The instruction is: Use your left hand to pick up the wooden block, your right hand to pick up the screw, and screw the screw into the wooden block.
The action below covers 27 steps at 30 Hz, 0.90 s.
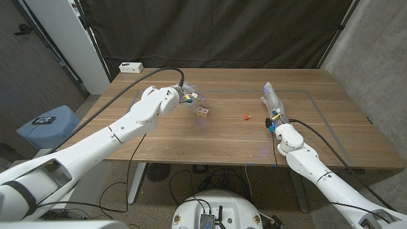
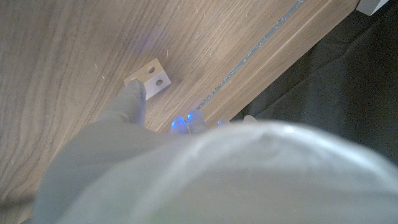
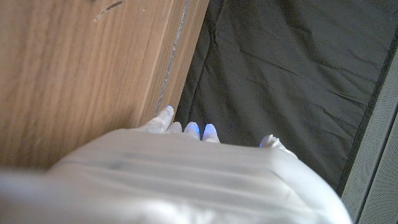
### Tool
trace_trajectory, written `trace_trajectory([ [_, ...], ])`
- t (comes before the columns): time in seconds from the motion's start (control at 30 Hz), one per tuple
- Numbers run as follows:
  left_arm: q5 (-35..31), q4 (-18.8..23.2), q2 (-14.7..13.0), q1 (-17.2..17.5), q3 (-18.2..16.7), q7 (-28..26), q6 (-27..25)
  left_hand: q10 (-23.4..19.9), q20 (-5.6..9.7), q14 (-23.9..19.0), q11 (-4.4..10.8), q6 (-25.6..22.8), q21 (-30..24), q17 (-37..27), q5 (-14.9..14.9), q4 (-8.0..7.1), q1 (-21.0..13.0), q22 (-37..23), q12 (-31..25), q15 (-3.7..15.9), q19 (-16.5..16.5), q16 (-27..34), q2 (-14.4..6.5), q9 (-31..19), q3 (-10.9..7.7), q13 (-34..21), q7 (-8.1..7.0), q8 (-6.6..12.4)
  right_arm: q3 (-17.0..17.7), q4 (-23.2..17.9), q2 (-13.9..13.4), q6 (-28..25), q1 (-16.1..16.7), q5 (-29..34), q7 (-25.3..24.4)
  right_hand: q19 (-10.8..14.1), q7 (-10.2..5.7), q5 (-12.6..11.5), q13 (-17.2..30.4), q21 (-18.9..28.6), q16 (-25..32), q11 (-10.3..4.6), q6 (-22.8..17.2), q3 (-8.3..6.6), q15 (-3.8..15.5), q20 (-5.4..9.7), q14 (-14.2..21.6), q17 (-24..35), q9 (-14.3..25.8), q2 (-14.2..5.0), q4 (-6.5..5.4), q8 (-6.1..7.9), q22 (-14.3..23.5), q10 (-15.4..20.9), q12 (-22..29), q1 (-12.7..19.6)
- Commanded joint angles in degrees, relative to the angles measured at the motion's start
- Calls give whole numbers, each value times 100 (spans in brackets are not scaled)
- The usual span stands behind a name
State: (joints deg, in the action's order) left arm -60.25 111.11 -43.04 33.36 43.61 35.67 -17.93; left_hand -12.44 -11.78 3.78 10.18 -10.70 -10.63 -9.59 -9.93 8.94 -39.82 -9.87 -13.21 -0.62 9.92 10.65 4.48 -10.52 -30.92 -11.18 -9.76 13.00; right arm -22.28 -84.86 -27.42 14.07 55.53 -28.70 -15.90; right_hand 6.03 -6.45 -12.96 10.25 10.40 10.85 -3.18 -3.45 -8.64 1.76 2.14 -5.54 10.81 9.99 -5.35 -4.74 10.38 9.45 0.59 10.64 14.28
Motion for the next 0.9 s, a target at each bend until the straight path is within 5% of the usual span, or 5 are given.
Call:
trace_trajectory([
  [0.03, 172, -182, 30, -119, 49, -195, 114, -89, -33, -90, 34, -121, -30, -10, -35, -4, -68, -7, -46, 47, 317, 64, -45, -20, 39, -14, -3, 45, -46, 79, 37, -8, -96, 51, 22, -9, 26, -48, 22, 25, 11, -32, 15, -2, 116, 196, -10, 7, 31, 0, 52, 21, 17, 1, 4, 53],
  [0.9, 434, -668, 76, -294, 299, -409, 320, -211, -40, -350, 79, -165, -42, -14, -34, 13, -163, -9, -62, 19, 230, 83, -13, -23, 147, -34, -28, 3, -96, 316, 164, 110, -194, 96, 12, -20, 20, -45, 21, 26, 14, -54, 22, -3, 73, 172, -24, 7, 31, 0, 80, 25, 16, -13, 6, 53],
])
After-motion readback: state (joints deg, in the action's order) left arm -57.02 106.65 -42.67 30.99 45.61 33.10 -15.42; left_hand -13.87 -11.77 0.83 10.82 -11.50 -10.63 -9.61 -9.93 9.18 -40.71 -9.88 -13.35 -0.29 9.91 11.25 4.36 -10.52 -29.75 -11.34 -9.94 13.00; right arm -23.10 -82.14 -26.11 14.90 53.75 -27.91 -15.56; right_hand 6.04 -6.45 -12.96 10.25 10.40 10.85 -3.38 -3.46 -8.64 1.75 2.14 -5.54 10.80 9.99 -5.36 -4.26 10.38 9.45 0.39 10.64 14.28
